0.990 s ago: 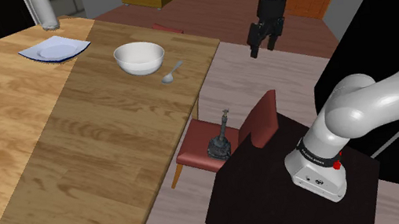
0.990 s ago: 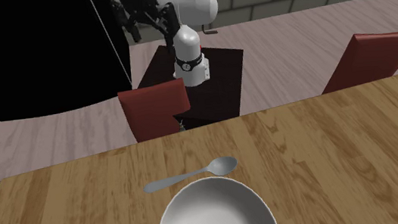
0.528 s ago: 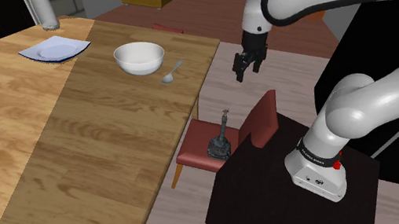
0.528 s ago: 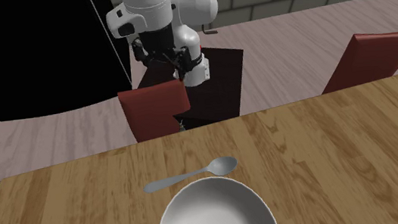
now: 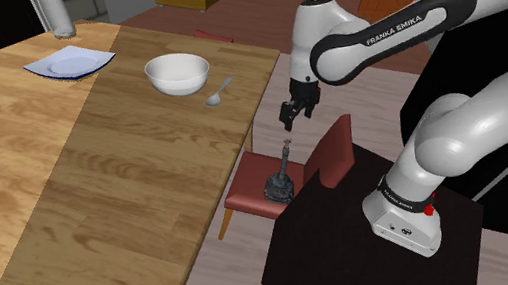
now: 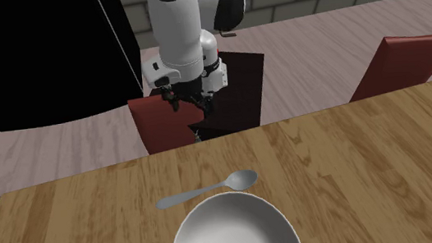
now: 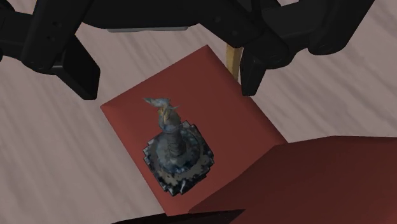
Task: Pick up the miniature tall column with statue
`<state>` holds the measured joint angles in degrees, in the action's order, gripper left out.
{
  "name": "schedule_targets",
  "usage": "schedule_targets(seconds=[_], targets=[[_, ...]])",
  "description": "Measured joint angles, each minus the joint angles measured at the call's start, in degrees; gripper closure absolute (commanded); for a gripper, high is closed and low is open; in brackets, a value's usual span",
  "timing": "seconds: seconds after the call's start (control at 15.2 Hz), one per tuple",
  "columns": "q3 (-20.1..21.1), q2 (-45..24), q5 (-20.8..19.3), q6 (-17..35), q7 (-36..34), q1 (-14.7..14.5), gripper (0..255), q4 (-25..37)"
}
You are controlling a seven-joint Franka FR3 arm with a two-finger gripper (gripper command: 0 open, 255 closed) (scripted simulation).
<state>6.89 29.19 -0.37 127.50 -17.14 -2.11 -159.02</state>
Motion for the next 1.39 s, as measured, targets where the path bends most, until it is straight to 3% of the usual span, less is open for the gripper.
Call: schedule_targets(seconds=[0.2, 0.73, 0.79, 1.39], targets=[[1.56, -6.06, -1.22, 7.59, -2.02, 0.43, 0, -0.96], [2.67, -14.03, -3.24, 17.15, -4.14, 1.54, 0, -2.43], [2.77, -14.35, -3.31, 17.55, -4.31, 1.54, 255, -2.50], [2.84, -14.60, -3.39, 17.98, -4.44, 1.55, 255, -2.56]])
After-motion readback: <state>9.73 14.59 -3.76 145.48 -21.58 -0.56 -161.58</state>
